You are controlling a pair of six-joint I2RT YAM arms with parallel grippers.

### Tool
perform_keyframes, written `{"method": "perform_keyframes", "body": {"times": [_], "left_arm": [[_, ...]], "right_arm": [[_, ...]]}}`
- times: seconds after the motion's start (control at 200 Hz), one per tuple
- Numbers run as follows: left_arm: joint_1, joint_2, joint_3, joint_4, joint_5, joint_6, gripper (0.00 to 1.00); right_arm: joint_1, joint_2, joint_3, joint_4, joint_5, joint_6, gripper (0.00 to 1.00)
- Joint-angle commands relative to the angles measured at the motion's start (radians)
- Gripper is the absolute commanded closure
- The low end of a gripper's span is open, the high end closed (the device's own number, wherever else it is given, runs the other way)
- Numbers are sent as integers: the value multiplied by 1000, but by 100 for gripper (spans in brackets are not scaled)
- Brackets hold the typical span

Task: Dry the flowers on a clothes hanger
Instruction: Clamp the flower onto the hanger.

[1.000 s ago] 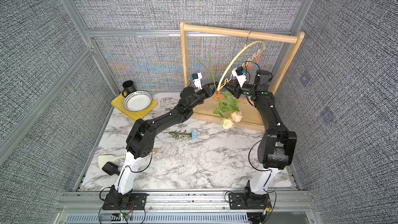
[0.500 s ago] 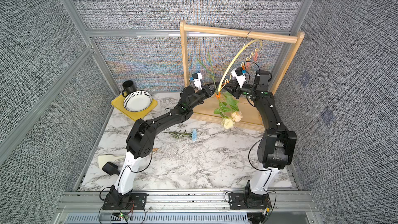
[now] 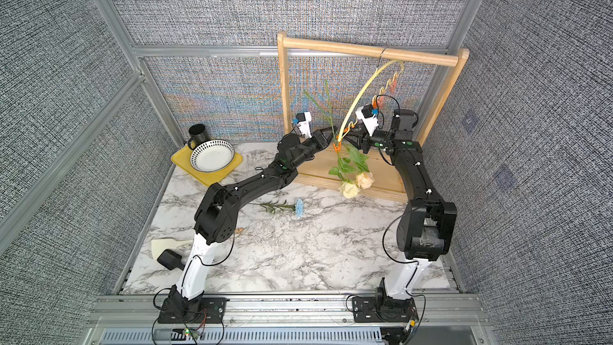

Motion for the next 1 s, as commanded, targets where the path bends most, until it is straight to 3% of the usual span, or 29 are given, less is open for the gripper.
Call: {"method": "perform_keyframes", "body": {"times": [0.0, 0.255, 0.581, 0.856, 0.996], "left_arm": [[0, 1, 4, 34, 12, 14, 98], [0, -2, -6, 27, 9, 21, 98], [2, -9, -17, 22, 0, 26, 80], [2, -12, -13, 19, 4, 29, 74], [2, -16, -16, 18, 7, 29, 58]], "right_arm": [[-1, -16, -10, 4, -2, -12, 64], [-9, -30, -19, 19, -9, 1, 61], [-26, -63, -75, 44, -9, 0, 58], [-42, -82, -98, 49, -10, -1, 58], [-50, -98, -115, 53, -8, -2, 57]]}}
